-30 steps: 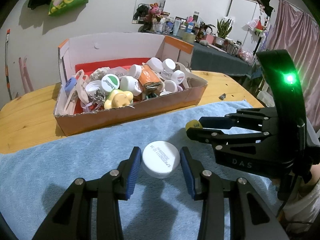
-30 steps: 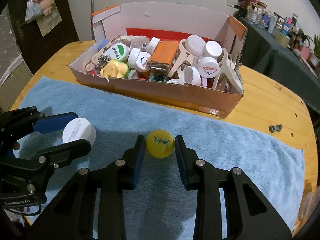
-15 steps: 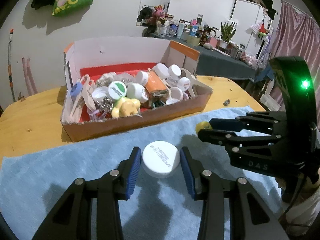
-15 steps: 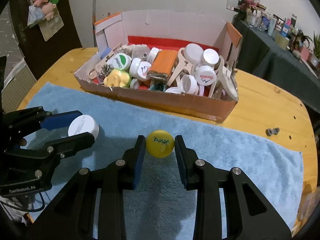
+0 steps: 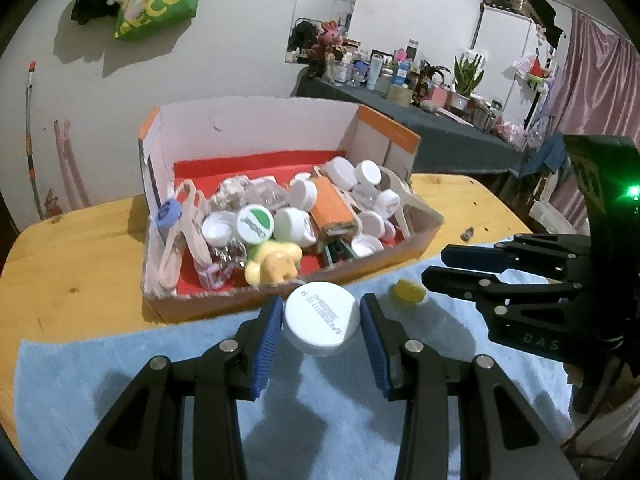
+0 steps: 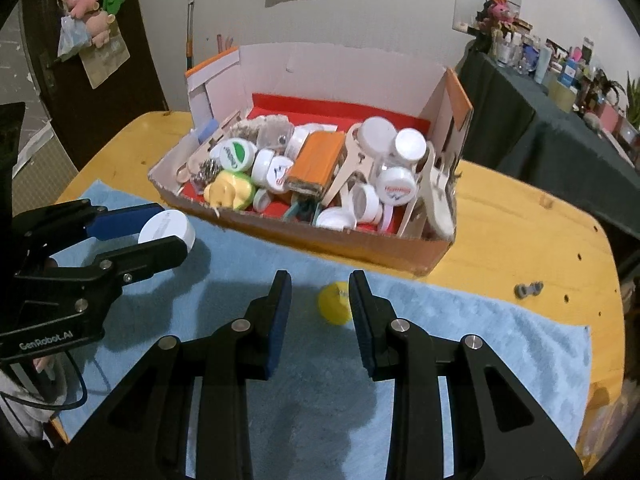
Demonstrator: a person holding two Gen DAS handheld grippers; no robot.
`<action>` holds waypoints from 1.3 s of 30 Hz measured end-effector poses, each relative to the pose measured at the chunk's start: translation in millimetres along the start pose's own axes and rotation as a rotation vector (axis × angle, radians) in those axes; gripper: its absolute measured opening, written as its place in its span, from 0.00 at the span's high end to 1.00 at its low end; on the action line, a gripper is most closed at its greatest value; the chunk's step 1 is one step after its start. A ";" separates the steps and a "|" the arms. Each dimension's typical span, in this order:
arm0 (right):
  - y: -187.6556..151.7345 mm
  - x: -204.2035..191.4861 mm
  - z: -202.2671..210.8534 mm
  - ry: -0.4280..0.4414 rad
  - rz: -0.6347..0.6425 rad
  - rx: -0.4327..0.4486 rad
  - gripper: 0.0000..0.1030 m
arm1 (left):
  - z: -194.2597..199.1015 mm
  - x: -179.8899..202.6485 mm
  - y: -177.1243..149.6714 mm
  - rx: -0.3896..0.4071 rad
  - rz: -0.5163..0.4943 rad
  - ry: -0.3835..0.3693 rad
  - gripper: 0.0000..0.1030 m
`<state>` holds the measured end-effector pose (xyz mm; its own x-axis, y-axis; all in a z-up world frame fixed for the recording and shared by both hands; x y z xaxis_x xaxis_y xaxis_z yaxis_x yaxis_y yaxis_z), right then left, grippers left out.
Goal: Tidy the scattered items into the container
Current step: 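Carry both held caps over the cardboard box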
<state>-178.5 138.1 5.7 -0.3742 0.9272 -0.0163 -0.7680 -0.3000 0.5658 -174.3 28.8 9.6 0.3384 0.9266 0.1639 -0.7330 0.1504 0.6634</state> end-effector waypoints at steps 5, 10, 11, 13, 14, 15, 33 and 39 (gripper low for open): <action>8.8 5.9 2.6 -0.006 0.003 0.012 0.72 | -2.1 -3.6 8.1 0.005 0.008 0.002 0.59; 5.2 10.0 -2.7 -0.003 -0.004 -0.001 0.72 | -4.2 -4.8 9.1 -0.001 0.007 -0.002 0.59; 2.8 10.1 -5.3 0.000 -0.006 -0.010 0.72 | -4.6 -5.0 8.7 -0.003 0.008 -0.005 0.59; -2.7 10.4 -11.8 -0.005 -0.013 -0.021 0.72 | -6.4 -5.5 6.8 -0.006 0.009 -0.009 0.58; -5.4 10.3 -15.3 -0.005 -0.017 -0.026 0.72 | -6.7 -5.7 5.7 -0.009 0.008 -0.010 0.59; -7.9 10.1 -18.6 -0.002 -0.020 -0.033 0.72 | -7.1 -5.4 4.2 -0.012 0.008 -0.011 0.58; -22.5 12.1 -43.2 0.000 -0.049 -0.086 0.47 | -11.2 -4.5 -7.8 -0.024 0.010 -0.019 0.58; -22.8 11.9 -48.8 -0.005 -0.039 -0.091 0.47 | -12.2 -3.9 -9.6 -0.030 0.012 -0.022 0.58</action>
<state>-190.7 145.0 -47.7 -0.3407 0.9396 -0.0325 -0.8260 -0.2827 0.4876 -175.8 27.9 -6.4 0.3425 0.9206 0.1877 -0.7539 0.1501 0.6396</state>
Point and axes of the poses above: each gripper's, at about its wrist camera, not at the fingertips, and z roughly against the way its jaws point, x to its right, y to its top, the point moved 5 cm from there along -z, roughly the way its jaws point, and after that the axes turned 4 degrees about -x, right-handed, at the moved point
